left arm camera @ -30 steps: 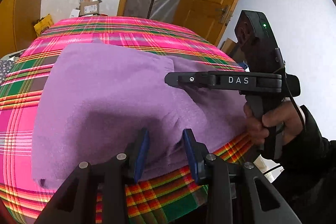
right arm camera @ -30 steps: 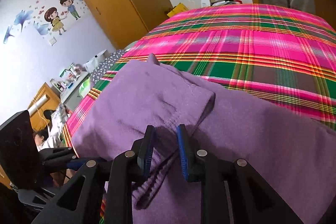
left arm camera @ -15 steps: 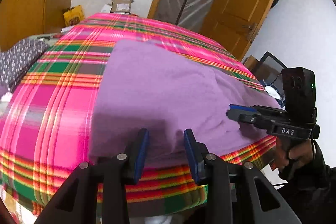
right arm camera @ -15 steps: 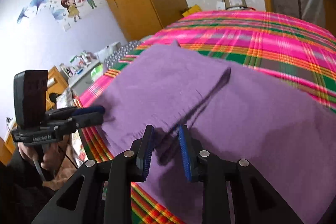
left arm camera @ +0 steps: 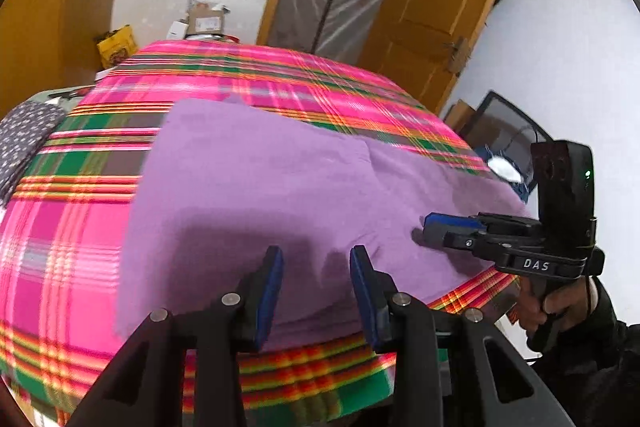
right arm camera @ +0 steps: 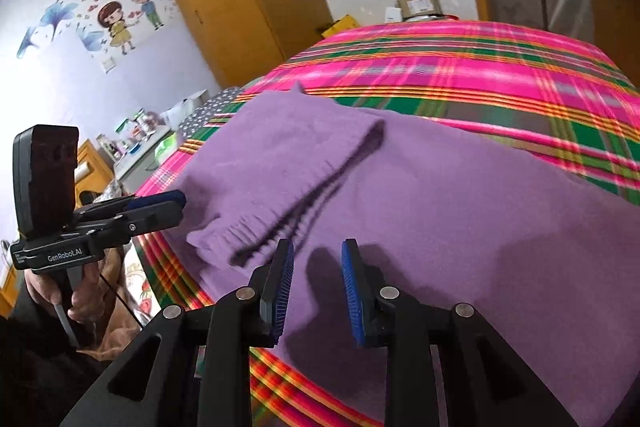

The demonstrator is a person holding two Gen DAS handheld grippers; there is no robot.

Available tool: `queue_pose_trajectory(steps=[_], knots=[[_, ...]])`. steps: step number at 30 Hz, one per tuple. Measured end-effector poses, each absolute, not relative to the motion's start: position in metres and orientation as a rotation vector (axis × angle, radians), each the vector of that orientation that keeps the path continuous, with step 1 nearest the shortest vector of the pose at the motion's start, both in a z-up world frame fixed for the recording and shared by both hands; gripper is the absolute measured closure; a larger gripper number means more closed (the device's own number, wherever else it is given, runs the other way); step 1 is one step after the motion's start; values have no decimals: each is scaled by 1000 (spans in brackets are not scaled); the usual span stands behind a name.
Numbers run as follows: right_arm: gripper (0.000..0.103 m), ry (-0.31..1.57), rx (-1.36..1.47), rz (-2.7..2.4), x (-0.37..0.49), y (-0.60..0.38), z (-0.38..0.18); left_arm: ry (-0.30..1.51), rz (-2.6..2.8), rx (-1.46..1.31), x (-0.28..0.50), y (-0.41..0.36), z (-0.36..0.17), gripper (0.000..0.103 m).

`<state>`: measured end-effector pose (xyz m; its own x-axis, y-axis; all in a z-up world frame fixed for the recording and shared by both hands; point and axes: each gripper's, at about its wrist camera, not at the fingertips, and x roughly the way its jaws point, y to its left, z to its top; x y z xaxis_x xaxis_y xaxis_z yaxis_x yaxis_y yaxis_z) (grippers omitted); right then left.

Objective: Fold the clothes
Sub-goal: 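Smooth the folded lilac fabric with the right gripper and withdraw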

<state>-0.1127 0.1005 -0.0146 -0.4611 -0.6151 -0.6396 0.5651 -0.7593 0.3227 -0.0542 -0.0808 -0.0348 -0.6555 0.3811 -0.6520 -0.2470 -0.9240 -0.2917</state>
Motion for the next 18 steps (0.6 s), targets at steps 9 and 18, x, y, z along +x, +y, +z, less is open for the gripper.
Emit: queue_pose_trajectory(steps=[9,18], knots=[[77,-216,988,-2330,-112,157,-13,-211,2556,-1080,-58,-68,-33,68],[76,-328,984,-2440,-110,204,-9,-193,2492,-1057,-66,-44,-29,68]])
